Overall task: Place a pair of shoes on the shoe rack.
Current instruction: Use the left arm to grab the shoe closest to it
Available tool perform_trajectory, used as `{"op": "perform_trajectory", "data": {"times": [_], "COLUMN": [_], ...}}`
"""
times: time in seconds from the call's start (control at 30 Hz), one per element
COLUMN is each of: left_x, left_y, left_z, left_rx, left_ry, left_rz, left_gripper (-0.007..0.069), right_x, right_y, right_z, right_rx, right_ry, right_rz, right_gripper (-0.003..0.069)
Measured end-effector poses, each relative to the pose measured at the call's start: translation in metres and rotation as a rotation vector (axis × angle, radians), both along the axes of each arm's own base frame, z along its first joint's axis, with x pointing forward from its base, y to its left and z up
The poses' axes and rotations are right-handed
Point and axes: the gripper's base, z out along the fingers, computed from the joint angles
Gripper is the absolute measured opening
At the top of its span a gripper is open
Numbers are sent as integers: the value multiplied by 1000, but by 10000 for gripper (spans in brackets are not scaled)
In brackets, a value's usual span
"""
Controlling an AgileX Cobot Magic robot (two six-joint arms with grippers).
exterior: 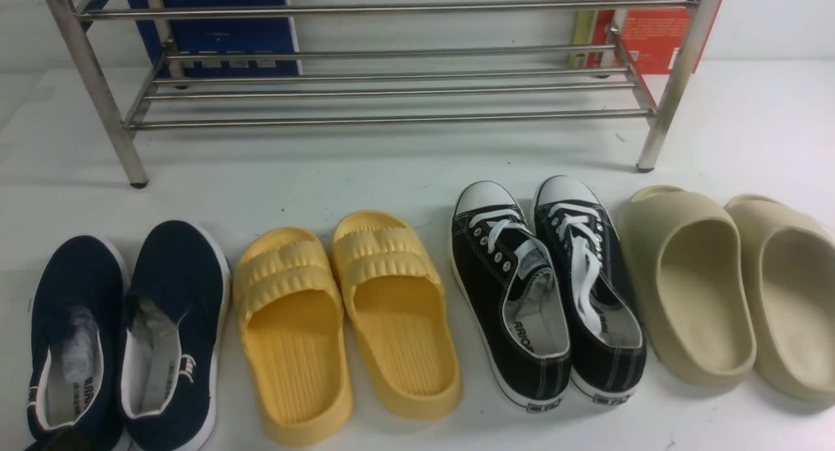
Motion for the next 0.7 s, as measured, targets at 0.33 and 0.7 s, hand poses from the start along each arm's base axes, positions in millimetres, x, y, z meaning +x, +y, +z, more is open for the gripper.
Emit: {"op": "perform_trajectory", "data": {"times": [0.33,0.7], "left_x": [2,12], "left_y": [-1,-18], "left_z": [28,134], "left_rx": [-498,-148], "left_ry": [-229,192], "left_rz": [54,-155], "left_gripper": [186,-13], "right_x": [0,0], "right_y": [0,0], "right_z": [0,0], "right_rx": [0,0], "right_ry": [0,0], "right_rz": [0,0], "right_gripper": [239,239]}}
